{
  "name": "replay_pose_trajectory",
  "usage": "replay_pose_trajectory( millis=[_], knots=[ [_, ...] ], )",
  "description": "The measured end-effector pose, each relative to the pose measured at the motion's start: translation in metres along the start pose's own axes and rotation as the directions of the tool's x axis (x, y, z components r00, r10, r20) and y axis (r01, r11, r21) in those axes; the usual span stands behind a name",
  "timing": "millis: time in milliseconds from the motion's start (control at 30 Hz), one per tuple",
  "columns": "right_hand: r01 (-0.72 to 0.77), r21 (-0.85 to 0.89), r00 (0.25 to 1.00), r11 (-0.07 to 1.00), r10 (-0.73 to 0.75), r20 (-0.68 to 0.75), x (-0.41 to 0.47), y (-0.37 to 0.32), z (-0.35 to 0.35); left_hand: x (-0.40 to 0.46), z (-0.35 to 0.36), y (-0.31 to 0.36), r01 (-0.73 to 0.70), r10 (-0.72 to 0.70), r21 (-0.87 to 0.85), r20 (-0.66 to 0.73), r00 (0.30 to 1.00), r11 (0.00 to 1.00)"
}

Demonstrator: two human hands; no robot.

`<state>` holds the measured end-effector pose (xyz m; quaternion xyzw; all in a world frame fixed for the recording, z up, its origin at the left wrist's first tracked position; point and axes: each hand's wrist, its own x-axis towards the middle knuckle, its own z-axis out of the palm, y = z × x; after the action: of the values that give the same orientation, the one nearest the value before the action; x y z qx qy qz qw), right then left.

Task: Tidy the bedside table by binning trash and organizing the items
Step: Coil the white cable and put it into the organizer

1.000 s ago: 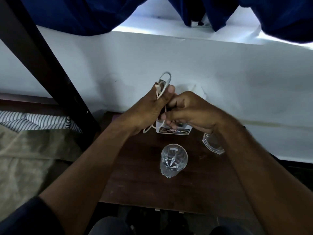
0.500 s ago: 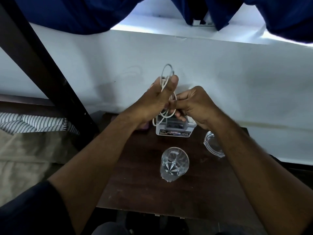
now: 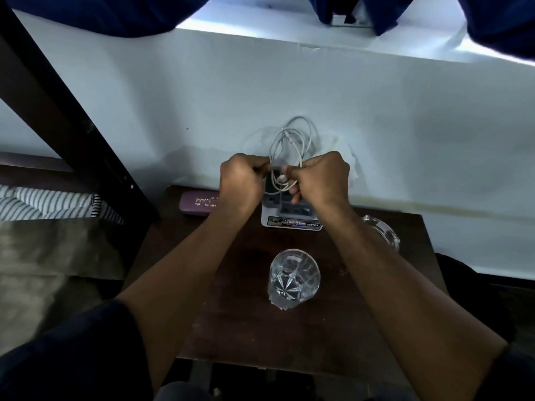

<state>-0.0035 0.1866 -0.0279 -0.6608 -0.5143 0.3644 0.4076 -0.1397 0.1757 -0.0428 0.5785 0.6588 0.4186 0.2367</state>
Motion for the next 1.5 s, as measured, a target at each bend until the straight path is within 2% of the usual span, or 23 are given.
replay_pose_trajectory(
  millis=[100, 200, 467, 533, 667, 733, 933, 1000, 1100, 1200, 1267, 1367, 1500],
  knots=[
    [-0.033, 0.065, 0.999, 0.997, 0.032, 0.010, 0.001, 0.008, 0.005, 0.004, 0.010, -0.001, 0.077, -0.083, -0.115, -0.048, 0.995, 0.990],
    [-0.034, 0.052, 0.999, 0.998, 0.033, 0.018, 0.000, 0.014, 0.010, 0.003, 0.018, -0.004, 0.166, -0.178, -0.236, -0.032, 0.984, 0.958],
    [-0.084, 0.162, 0.996, 0.983, 0.082, 0.021, 0.000, 0.016, 0.013, 0.000, 0.016, -0.015, 0.085, -0.097, -0.172, -0.062, 0.993, 0.981],
    [-0.071, 0.166, 0.997, 0.984, 0.072, -0.001, -0.001, 0.013, 0.012, -0.003, 0.014, -0.015, 0.098, -0.105, -0.200, -0.025, 0.994, 0.975],
    [-0.014, 0.192, 0.999, 0.981, 0.022, -0.038, -0.005, 0.009, 0.008, -0.009, 0.013, -0.003, 0.023, -0.040, -0.227, -0.070, 0.997, 0.974],
    [0.002, 0.185, 0.999, 0.983, 0.004, -0.037, -0.006, 0.007, 0.006, -0.011, 0.014, 0.002, 0.031, -0.043, -0.240, -0.046, 0.998, 0.970],
    [-0.029, 0.037, 0.999, 0.999, 0.030, -0.025, -0.003, 0.009, 0.012, -0.008, 0.004, 0.005, 0.055, -0.043, -0.061, 0.184, 0.982, 0.997],
    [-0.028, 0.013, 0.999, 1.000, 0.029, -0.034, -0.002, 0.010, 0.013, -0.004, 0.001, 0.006, 0.025, -0.034, 0.046, 0.218, 0.975, 0.999],
    [-0.056, 0.016, 0.997, 0.998, 0.057, -0.044, -0.005, 0.012, 0.013, -0.001, -0.002, 0.008, 0.016, -0.040, 0.132, 0.178, 0.983, 0.991],
    [-0.075, 0.023, 0.996, 0.997, 0.076, -0.053, -0.009, 0.010, 0.014, 0.001, -0.001, 0.005, 0.164, -0.163, -0.023, 0.046, 0.986, 0.986],
    [-0.071, 0.013, 0.996, 0.997, 0.072, -0.050, -0.010, 0.008, 0.016, 0.001, 0.000, -0.001, 0.163, -0.170, -0.111, -0.056, 0.984, 0.980],
    [-0.064, -0.022, 0.997, 0.998, 0.063, -0.047, -0.010, 0.004, 0.020, -0.004, 0.000, -0.002, 0.066, -0.071, -0.088, -0.059, 0.996, 0.994],
    [-0.057, -0.063, 0.998, 0.996, 0.057, -0.005, -0.012, 0.004, 0.025, -0.002, 0.005, -0.006, 0.168, -0.178, -0.194, -0.037, 0.983, 0.966]
  ],
)
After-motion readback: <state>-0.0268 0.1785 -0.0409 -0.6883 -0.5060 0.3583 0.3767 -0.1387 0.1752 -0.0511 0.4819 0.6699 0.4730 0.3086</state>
